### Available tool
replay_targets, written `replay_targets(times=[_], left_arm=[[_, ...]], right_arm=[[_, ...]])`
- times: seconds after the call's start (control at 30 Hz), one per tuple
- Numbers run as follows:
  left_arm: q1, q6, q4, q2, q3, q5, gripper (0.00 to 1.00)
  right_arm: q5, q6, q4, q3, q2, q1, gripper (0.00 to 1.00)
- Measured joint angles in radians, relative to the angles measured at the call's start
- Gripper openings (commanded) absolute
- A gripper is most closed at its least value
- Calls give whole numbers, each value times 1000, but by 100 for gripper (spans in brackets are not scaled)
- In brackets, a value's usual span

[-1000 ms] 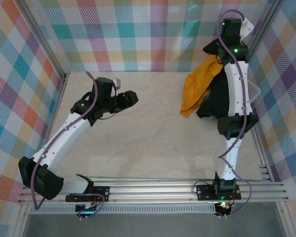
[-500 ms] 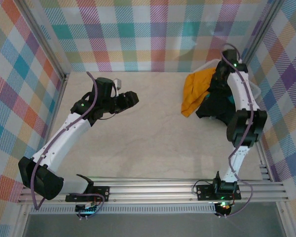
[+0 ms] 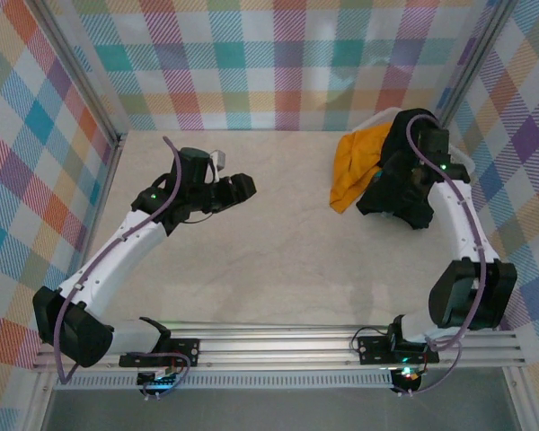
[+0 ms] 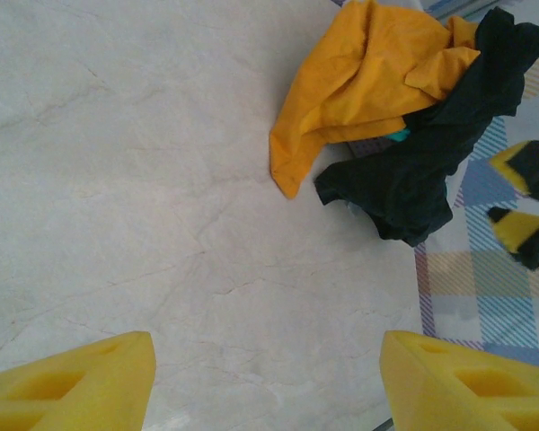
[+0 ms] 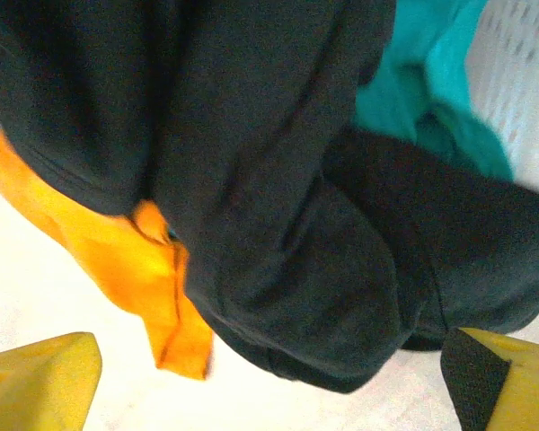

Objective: Fold and stack the t-shirts

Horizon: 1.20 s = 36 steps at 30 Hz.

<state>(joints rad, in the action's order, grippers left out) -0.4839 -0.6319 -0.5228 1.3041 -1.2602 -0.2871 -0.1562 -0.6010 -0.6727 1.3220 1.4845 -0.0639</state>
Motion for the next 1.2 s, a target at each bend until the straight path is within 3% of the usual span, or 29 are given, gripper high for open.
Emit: replay_targets(times=[0.17,0.37,0.43,0.53,0.57,0.93,1.2], left_arm=[[0,0,0,0,0,-1,67],[0,0,0,0,0,-5,67],[0,0,0,0,0,-4,67],[0,0,-2,-1,0,-4,67],[0,0,-2,-2,0,-4,67],[-6,-9,2,-12,0,-4,65],[-14,-11,2,-12,0,0,64]], right_arm=[[63,7,31,-35,54,-3,83],[120,11,126,40,211,-22,72],[120,7,134,67,255,-22,51],[115,-16,146,75,260,-26,5],[112,-21,150,74,259,-26,0],[-119,-100,217,2,-50,45,0],[-201,-101,217,172,-99,81,0]])
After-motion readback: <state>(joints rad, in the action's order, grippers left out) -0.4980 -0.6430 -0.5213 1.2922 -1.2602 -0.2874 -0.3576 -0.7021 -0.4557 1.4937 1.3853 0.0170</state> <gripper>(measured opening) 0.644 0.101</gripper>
